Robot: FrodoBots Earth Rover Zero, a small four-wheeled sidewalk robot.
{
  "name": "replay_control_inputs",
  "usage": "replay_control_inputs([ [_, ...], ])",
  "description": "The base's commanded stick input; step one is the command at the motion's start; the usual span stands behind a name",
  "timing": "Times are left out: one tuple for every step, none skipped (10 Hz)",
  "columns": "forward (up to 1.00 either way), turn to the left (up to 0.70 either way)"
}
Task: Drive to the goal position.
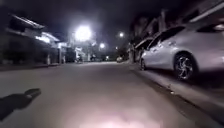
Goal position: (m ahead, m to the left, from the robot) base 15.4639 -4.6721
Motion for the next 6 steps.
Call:
replay_control_inputs([
  [1.00, 0.00],
  [1.00, 0.00],
  [1.00, 0.00],
  [1.00, 0.00],
  [1.00, 0.00],
  [1.00, 0.00],
])
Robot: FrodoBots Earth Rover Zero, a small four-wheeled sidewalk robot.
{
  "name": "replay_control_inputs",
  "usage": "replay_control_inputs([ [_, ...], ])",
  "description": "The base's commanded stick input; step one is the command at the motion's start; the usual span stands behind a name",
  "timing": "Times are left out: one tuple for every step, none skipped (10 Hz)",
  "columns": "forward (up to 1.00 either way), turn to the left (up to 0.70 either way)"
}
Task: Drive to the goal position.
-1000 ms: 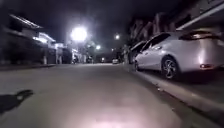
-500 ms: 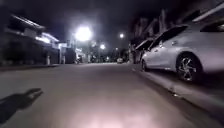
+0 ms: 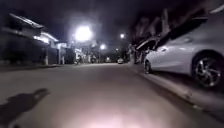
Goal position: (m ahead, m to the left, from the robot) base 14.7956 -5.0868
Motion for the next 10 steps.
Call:
replay_control_inputs([
  [1.00, 0.00],
  [1.00, 0.00],
  [1.00, 0.00],
  [1.00, 0.00],
  [1.00, 0.00],
  [1.00, 0.00],
  [1.00, -0.09],
  [1.00, -0.40],
  [1.00, -0.22],
  [1.00, 0.00],
])
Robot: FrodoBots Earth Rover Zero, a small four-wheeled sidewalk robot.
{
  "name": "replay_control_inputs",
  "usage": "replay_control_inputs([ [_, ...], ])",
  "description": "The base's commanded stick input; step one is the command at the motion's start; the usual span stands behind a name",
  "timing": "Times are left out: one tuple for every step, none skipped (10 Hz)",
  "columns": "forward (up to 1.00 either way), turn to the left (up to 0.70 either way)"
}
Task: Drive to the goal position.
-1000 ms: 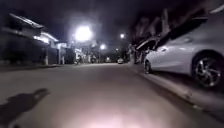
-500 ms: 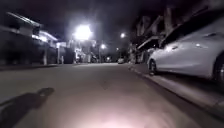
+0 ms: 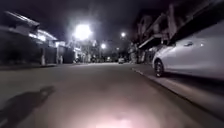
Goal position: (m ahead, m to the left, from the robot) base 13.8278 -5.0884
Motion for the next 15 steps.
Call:
replay_control_inputs([
  [1.00, 0.00],
  [1.00, 0.00],
  [1.00, 0.00],
  [1.00, 0.00],
  [1.00, 0.00],
  [1.00, 0.00],
  [1.00, 0.00],
  [1.00, 0.00],
  [1.00, 0.00],
  [1.00, 0.00],
  [1.00, 0.00],
  [1.00, 0.00],
  [1.00, 0.00],
  [1.00, 0.00],
  [1.00, 0.00],
])
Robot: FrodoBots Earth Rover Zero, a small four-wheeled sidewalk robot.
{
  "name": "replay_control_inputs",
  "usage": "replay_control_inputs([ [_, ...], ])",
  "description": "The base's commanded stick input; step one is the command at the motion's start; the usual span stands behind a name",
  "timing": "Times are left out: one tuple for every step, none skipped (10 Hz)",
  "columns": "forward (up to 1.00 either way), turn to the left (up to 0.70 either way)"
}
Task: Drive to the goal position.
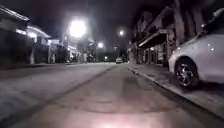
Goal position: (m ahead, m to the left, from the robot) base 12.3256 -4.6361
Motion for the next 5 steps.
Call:
replay_control_inputs([
  [1.00, 0.00],
  [1.00, 0.00],
  [1.00, 0.00],
  [1.00, 0.00],
  [1.00, 0.00],
])
